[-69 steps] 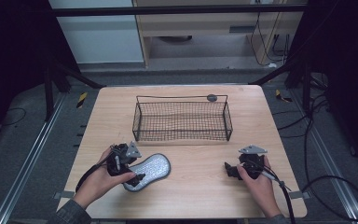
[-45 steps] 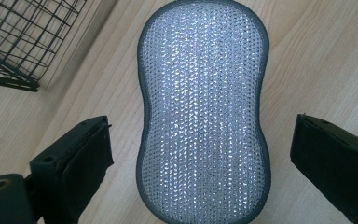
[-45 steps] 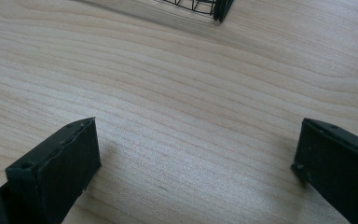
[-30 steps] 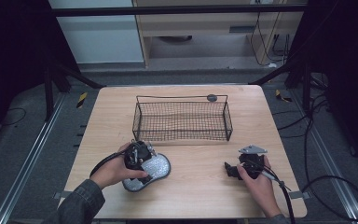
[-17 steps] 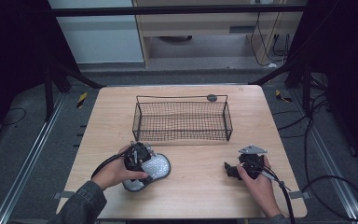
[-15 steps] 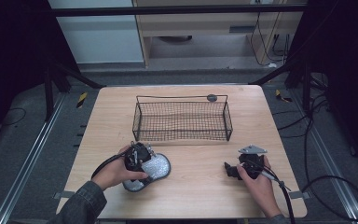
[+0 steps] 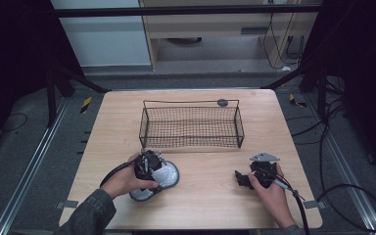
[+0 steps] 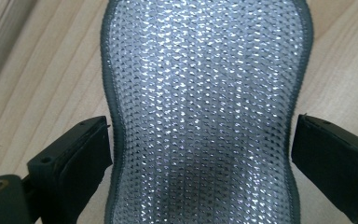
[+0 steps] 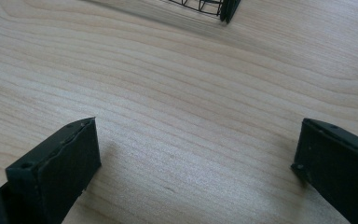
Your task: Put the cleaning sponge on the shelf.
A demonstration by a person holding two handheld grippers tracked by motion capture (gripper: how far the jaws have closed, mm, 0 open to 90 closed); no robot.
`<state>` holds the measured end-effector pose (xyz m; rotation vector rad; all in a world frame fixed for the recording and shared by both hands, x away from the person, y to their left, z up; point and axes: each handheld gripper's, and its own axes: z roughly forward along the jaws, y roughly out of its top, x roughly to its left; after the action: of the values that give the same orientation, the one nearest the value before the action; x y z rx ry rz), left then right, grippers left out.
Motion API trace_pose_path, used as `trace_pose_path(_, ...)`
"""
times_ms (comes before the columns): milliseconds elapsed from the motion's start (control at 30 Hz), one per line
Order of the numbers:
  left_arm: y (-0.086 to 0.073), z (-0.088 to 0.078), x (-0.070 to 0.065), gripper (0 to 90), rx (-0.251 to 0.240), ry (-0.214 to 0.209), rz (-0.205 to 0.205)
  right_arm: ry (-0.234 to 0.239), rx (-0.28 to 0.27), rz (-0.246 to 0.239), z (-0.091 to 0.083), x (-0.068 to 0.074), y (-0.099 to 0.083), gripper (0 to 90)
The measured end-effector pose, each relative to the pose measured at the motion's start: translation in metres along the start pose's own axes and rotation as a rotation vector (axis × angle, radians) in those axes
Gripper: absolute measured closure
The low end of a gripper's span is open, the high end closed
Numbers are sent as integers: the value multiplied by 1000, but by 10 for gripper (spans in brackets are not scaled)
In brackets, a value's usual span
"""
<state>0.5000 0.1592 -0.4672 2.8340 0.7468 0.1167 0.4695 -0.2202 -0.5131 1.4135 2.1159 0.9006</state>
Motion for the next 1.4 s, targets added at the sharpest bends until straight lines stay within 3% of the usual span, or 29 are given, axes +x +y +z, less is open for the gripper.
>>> trace_pose_path(933, -2, 9, 6, 46, 6, -29, -24, 9, -1, -12, 0, 2, 0, 4)
trace_pose_path(1233, -5, 0, 6, 88, -12, -15, -13, 11, -1, -11, 0, 3, 0, 4)
trace_pose_path(1400, -9, -16, 4, 89, -47, 8, 1, 17, 1, -8, 0, 3, 0, 4)
